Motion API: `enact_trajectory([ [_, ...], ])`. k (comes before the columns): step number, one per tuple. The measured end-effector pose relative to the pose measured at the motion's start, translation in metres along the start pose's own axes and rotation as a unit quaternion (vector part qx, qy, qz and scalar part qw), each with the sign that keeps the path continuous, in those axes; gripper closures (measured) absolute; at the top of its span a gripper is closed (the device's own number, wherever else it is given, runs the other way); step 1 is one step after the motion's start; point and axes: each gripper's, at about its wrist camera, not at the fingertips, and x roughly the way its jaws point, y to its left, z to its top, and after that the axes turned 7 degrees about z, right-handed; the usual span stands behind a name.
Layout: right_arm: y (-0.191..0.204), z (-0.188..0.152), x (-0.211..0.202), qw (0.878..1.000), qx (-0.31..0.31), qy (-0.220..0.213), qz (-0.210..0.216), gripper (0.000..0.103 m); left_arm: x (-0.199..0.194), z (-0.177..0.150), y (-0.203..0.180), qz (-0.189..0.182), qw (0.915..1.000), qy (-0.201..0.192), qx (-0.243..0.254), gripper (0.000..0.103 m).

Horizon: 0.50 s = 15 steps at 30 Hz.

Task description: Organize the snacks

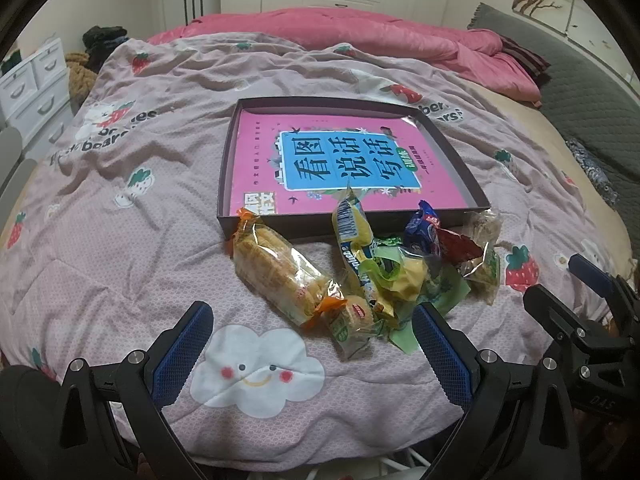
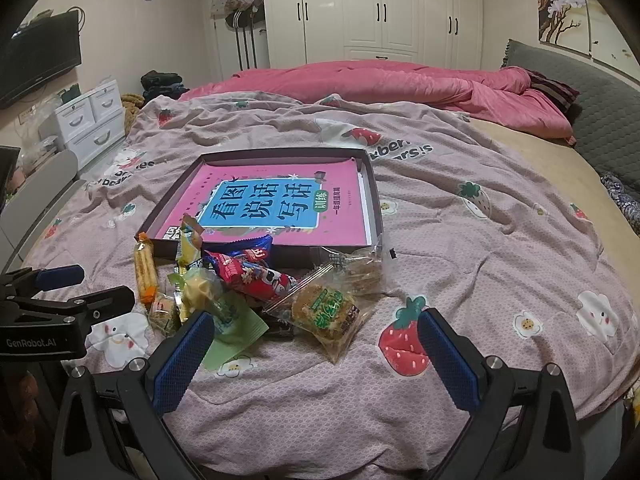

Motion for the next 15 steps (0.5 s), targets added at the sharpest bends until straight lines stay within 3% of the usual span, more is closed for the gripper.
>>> enact_trajectory([
  [15,0.0018,0.0006,-0.003,1.0,-0.002,-0.005,0.002,0.001,-0.0002,-0.0002,-0.0012,0.001,1.0,0.001,0.0,0.003],
])
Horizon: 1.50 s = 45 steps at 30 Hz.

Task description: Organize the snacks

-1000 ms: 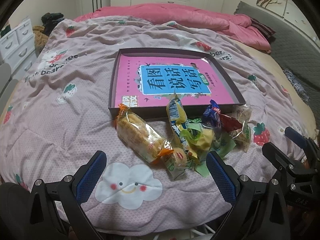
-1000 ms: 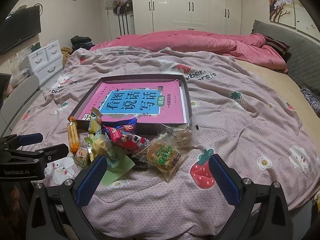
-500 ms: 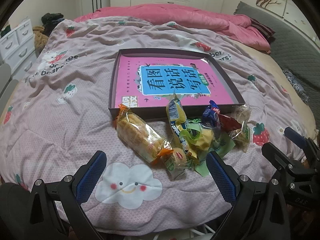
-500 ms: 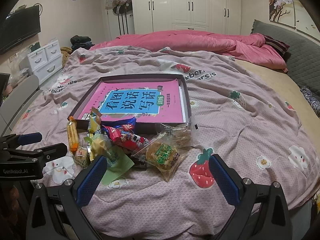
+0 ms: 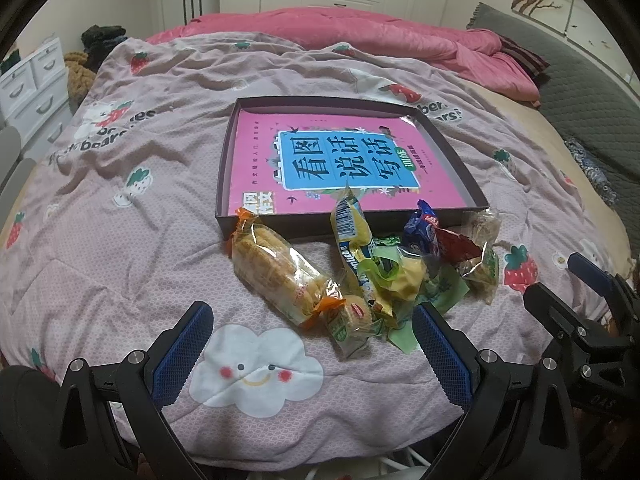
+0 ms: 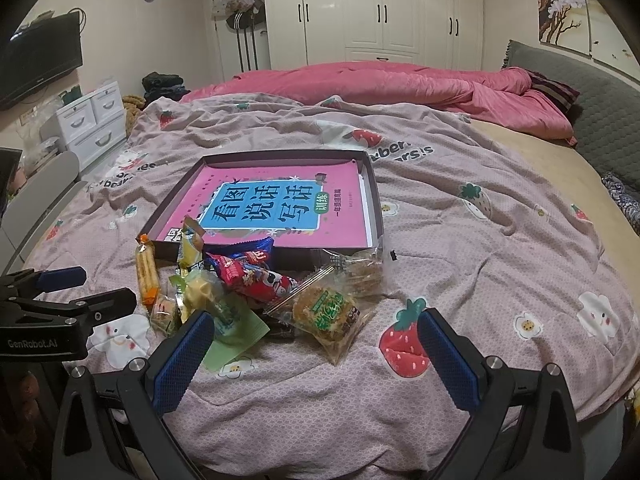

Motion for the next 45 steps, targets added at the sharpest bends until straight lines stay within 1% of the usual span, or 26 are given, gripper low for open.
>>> enact_trajectory([
  [14,-0.009,0.002,0.003,1.0,0.015,0.002,0.001,0.001,0.002,0.001,0.0,-0.003,1.0,0.004,-0.005,0.003],
  [19,-0.013,0.0,0.009,1.0,0.02,0.012,0.004,0.001,0.007,0.004,0.01,-0.007,0.9997,0.013,-0.02,0.003],
  [23,-0.013,-0.001,0.014,1.0,0.014,0.016,0.004,0.001,0.016,0.006,0.022,-0.013,0.9986,0.031,-0.041,0.003],
  [29,-0.015,-0.002,0.023,1.0,0.01,0.028,0.006,0.001,0.029,0.009,0.036,-0.021,0.9958,0.052,-0.072,0.003],
  [34,-0.016,-0.001,0.031,0.999,0.006,0.037,0.005,0.001,0.053,0.012,0.047,-0.046,0.9877,0.092,-0.118,0.003],
  [37,-0.019,-0.001,0.036,0.999,0.002,0.044,0.004,0.001,0.066,0.014,0.052,-0.047,0.9833,0.107,-0.14,0.003],
  [41,-0.021,-0.001,0.046,0.998,0.0,0.061,0.001,0.001,0.079,0.019,0.054,-0.044,0.9812,0.114,-0.149,0.003],
  [45,-0.021,0.0,0.056,0.997,-0.016,0.072,-0.013,0.001,0.088,0.022,0.048,-0.041,0.9819,0.116,-0.144,0.004],
])
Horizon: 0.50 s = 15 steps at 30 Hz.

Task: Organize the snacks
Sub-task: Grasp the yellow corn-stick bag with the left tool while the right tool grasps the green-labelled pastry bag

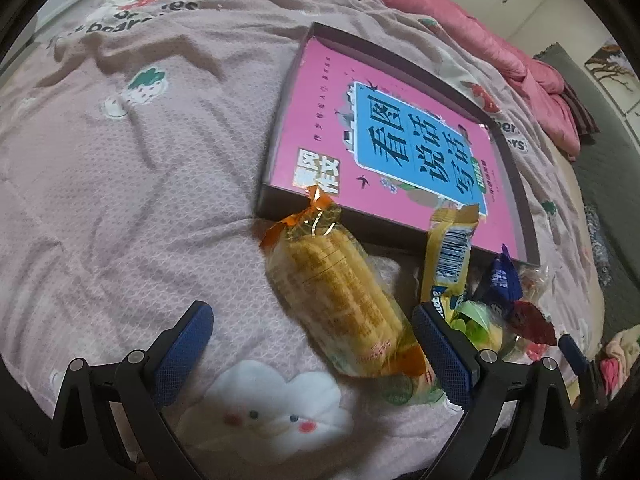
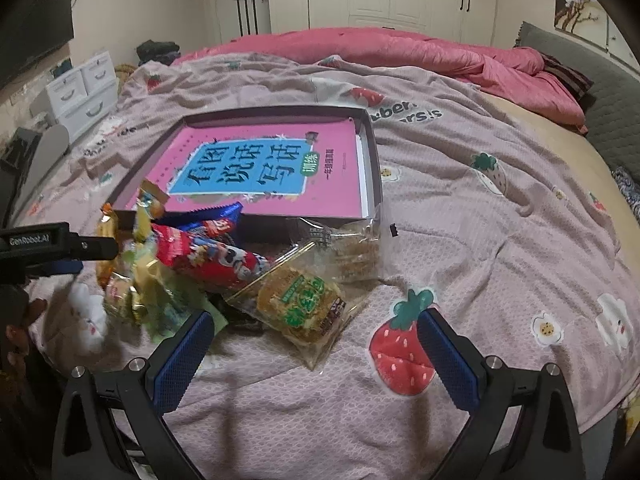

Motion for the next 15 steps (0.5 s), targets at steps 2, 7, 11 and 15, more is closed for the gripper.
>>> enact_trajectory([
  [2,0.002,0.001,0.006,1.0,-0.017,0.005,-0.009,0.001,0.003,0.001,-0.003,0.004,1.0,0.0,0.005,0.004],
  [7,0.009,0.004,0.019,0.998,-0.056,0.02,-0.02,0.002,0.01,0.005,-0.006,0.01,0.9999,0.003,0.01,0.004],
  [11,0.014,0.005,0.027,0.996,-0.08,0.028,-0.02,0.013,0.014,0.007,-0.007,0.01,0.9999,0.003,0.01,0.003],
  [15,0.014,0.007,0.034,0.995,-0.09,0.037,0.0,0.033,0.018,0.009,-0.009,0.011,0.9999,0.005,0.005,0.006],
])
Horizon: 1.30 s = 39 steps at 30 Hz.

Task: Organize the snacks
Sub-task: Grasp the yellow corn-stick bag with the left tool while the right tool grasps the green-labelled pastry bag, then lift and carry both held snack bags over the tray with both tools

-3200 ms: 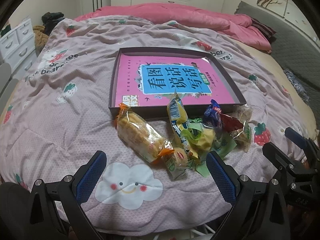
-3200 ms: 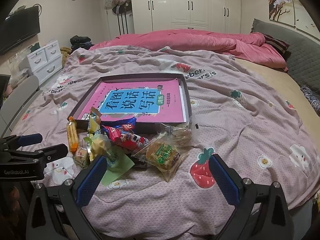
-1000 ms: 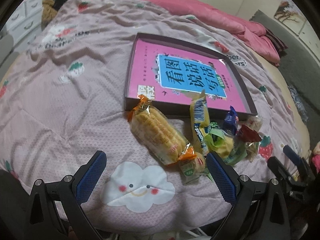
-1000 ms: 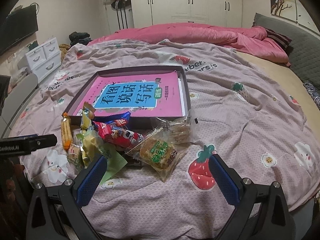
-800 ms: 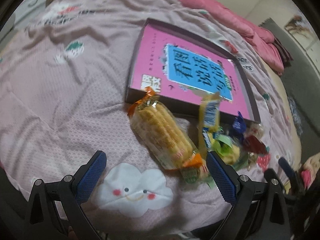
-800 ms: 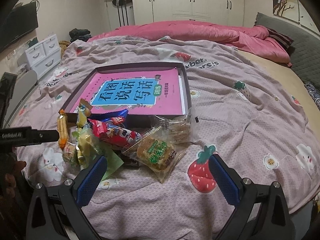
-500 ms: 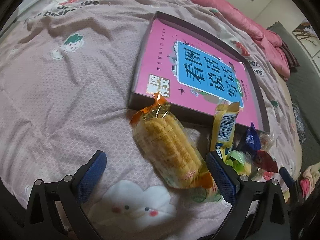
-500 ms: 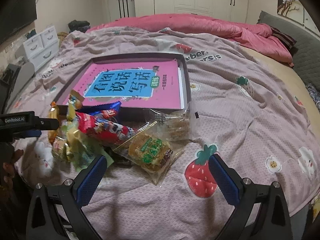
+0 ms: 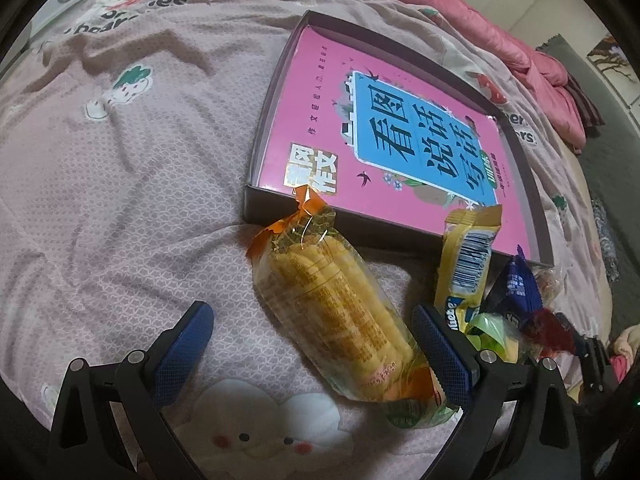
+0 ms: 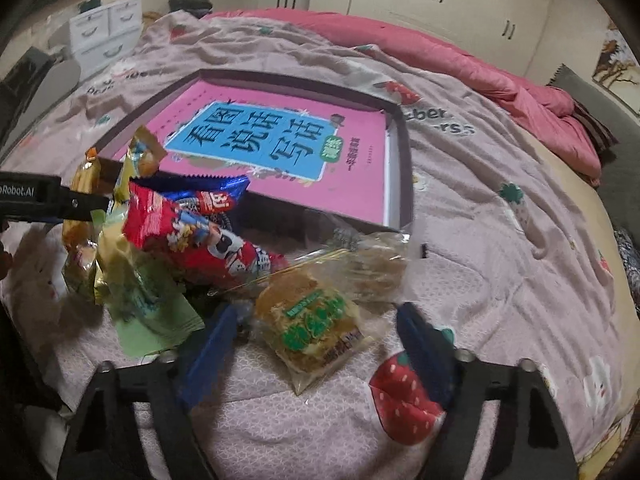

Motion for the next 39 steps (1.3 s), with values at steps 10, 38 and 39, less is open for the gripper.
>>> enact_trajectory([
  [10,-0.013,-0.001,-0.01,0.998,0.031,-0.021,0.051,0.056,0.0,0.0,-0.002,-0.013,0.9999,-0.007,0.002,0.046],
  [38,-0.046,-0.005,-0.057,0.973,0.131,-0.123,0.145,0.061,-0.06,-0.004,-0.005,-0.075,0.9903,-0.098,0.062,0.079],
  [39,-0.045,-0.004,-0.057,0.973,0.129,-0.125,0.146,0.061,-0.061,-0.003,-0.005,-0.077,0.9897,-0.102,0.065,0.079],
])
